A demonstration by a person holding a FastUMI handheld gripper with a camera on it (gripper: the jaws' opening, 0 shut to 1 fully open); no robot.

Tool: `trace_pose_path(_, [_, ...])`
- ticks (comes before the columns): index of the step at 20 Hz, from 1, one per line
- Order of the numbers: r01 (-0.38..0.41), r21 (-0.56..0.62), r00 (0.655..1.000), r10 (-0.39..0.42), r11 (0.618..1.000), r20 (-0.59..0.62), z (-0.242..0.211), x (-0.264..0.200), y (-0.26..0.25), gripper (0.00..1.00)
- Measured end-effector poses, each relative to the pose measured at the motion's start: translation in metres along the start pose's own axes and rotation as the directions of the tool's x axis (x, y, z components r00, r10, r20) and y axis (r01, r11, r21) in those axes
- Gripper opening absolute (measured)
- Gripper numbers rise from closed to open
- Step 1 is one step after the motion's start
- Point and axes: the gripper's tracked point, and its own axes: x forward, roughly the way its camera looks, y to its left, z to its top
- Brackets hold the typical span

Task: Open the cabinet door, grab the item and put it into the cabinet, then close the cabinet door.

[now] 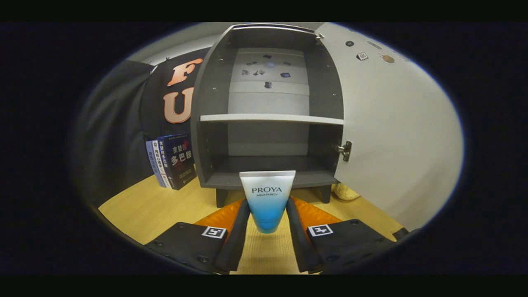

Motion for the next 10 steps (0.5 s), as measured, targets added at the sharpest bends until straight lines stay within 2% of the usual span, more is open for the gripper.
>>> trace_pose_path(10, [-0.039,0.015,0.996,0.038,0.999,0.077,0.158,0.035,0.023,0.58])
